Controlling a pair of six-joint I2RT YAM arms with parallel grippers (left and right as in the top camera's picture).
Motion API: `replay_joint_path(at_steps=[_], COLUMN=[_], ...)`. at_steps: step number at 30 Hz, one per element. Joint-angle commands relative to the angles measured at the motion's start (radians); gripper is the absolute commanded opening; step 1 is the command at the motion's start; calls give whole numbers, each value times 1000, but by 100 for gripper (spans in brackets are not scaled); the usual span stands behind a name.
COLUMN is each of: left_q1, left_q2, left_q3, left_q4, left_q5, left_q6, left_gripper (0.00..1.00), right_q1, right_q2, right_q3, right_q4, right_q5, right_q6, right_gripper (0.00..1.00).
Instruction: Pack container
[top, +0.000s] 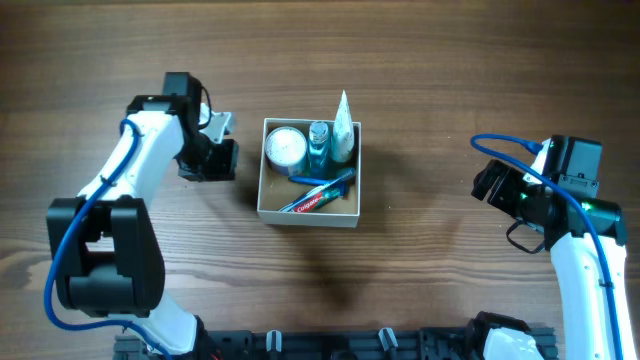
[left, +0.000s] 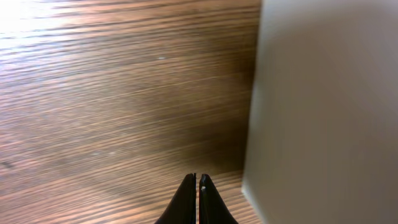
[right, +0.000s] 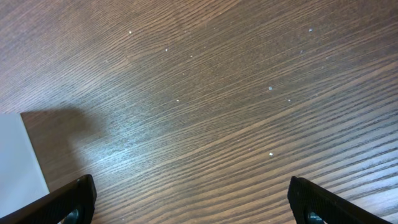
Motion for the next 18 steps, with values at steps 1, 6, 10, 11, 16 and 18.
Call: replay_joint_path(at_steps=[1,6,10,11,16,18], left_q1=[-66,-168,-196,-196,-194,-193], left_q2=[-2,-2,-2,-2,-2,-2], left_q3=[5,5,5,5,5,5], left_q4=[5,6,6,6,22,37], left_q5=[47,105,110,117,116,77], left_q6=[-76,-103,-103,-111,-121,-121], left_gripper=[4,4,4,4,4,12], right_q1=[-3,-3,-3,-3,-3,-3], right_q2=[5,5,5,5,5,5], right_q3=[0,0,0,0,0,0], right_q4=[1,1,1,1,1,1], right_q5=[-16,-16,-15,-16,-16,-16], right_q6=[-18,-18,-18,-18,-18,-18], right_gripper=[100,100,100,100,100,100])
